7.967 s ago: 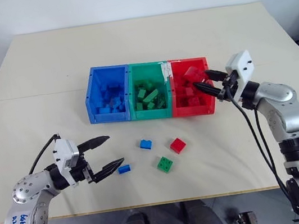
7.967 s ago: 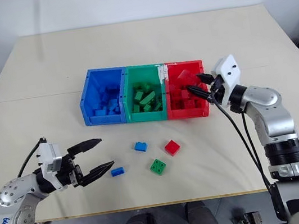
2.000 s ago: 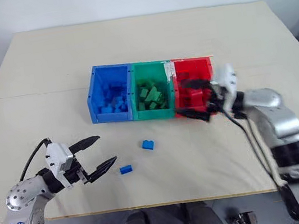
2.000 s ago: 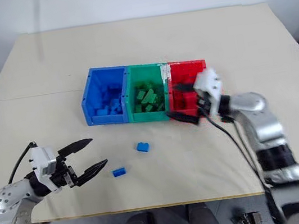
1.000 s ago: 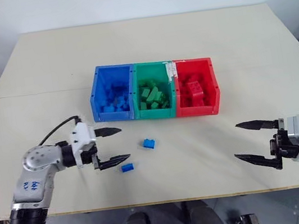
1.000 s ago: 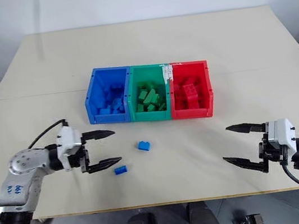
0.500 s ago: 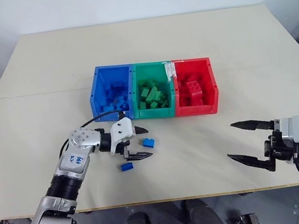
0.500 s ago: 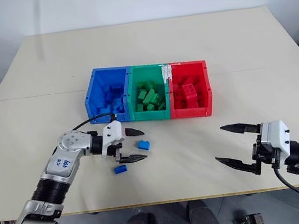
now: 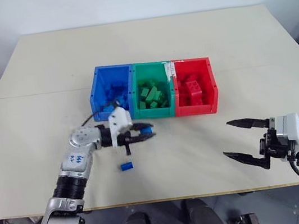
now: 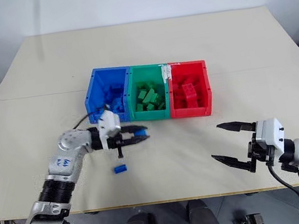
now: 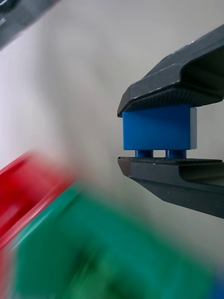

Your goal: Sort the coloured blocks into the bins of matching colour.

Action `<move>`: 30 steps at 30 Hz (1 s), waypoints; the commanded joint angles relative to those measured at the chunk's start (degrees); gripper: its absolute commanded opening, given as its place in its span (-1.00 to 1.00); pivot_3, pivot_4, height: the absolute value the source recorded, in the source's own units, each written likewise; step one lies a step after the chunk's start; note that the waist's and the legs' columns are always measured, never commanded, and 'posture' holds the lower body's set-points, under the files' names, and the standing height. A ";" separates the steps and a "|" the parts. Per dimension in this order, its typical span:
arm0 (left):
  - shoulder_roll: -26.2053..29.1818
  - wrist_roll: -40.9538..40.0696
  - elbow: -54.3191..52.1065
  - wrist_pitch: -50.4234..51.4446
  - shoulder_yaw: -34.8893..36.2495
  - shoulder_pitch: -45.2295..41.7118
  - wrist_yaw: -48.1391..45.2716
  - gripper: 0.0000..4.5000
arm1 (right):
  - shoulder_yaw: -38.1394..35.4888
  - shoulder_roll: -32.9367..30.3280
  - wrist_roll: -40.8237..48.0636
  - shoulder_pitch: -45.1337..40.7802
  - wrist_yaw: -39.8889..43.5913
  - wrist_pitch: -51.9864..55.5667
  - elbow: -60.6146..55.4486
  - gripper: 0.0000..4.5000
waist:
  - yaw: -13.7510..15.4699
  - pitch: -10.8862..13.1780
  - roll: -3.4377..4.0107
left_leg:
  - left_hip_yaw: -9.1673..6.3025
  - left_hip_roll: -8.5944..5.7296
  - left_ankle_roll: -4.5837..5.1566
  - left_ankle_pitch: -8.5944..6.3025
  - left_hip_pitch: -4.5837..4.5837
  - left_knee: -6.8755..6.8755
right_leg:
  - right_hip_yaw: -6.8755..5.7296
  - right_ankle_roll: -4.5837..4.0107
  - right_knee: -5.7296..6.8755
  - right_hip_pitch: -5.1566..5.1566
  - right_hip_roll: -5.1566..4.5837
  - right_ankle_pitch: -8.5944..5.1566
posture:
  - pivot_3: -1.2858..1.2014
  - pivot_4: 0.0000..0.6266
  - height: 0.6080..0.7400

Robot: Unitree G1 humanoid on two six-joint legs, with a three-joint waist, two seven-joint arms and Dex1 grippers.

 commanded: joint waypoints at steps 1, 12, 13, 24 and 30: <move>0.93 -4.11 -1.81 3.84 6.42 -5.28 5.29 -0.58 | -0.21 0.06 0.09 -0.66 -0.08 -0.65 0.00 1.00 | 0.03 0.01 -0.02 | -0.01 0.00 0.00 0.00 -0.01 0.00 | -0.01 0.00 0.00 0.00 0.02 0.00 | 0.03 -0.52 1.00; 1.34 4.46 20.42 4.10 7.59 -21.88 18.89 -0.43 | 0.74 0.20 -0.21 -2.64 -0.26 -0.62 0.86 1.00 | 1.12 0.08 -0.14 | 0.04 -0.16 0.03 0.02 -0.05 0.04 | 0.02 0.10 -0.04 -0.06 0.07 0.05 | 0.03 -0.52 1.00; 1.52 4.49 21.41 4.60 7.06 -22.17 17.58 -0.26 | 0.68 0.17 -0.22 -2.72 -0.27 -0.69 0.98 1.00 | 1.19 0.08 -0.14 | 0.04 -0.14 0.02 0.02 -0.06 0.03 | 0.01 0.10 -0.04 -0.06 0.07 0.05 | 0.03 -0.52 1.00; 9.42 -2.44 8.73 1.72 11.94 -8.07 2.72 0.79 | 2.54 0.91 0.72 -5.19 0.71 -0.64 1.91 1.00 | 0.32 0.10 -0.16 | 0.09 0.03 -0.01 0.02 -0.12 -0.02 | 0.06 0.09 -0.08 -0.13 0.05 0.05 | 0.03 -0.52 1.00; 16.80 -6.71 2.13 -0.10 21.81 8.04 -0.16 0.96 | 3.30 4.95 3.76 -9.34 -1.55 1.00 0.89 1.00 | -0.26 0.10 -0.16 | 0.05 0.16 -0.03 0.02 -0.05 -0.04 | 0.04 0.05 -0.04 -0.11 -0.15 0.04 | 0.03 -0.52 1.00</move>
